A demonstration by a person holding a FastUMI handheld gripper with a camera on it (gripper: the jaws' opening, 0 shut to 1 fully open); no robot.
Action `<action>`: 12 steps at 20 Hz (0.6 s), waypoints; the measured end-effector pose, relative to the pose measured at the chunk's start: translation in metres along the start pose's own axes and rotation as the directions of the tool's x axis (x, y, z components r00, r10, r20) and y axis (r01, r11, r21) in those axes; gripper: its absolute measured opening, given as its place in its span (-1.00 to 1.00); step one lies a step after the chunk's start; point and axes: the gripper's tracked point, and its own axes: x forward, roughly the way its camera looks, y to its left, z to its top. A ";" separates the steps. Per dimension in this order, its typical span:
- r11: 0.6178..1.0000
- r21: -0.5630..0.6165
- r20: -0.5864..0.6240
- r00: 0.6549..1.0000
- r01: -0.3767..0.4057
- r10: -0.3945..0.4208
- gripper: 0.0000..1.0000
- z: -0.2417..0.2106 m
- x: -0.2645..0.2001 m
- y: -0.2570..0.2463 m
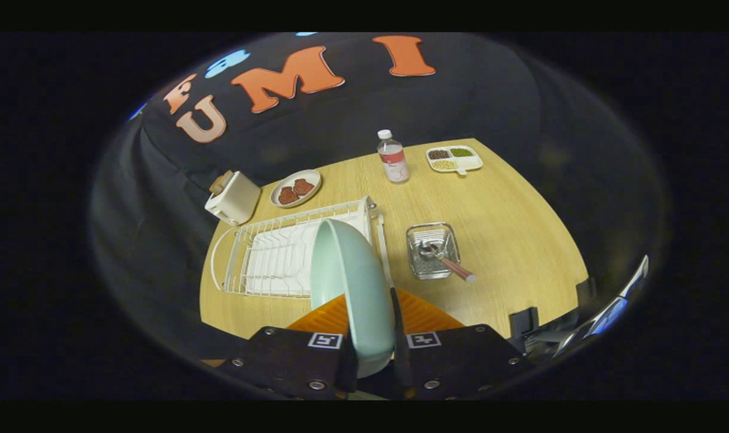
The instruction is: Take the plate from the dish rack, then take the spoon from the basket and place it into the plate.
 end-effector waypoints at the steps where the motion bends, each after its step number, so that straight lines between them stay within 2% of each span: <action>1: 1.000 0.014 0.000 1.000 -0.015 0.015 -0.51 -0.010 0.000 -0.002; 8: 0.978 0.127 -0.053 0.983 -0.167 0.174 -0.51 -0.088 0.020 -0.002; 12: 0.952 0.190 -0.072 0.963 -0.241 0.258 -0.51 -0.117 0.036 0.005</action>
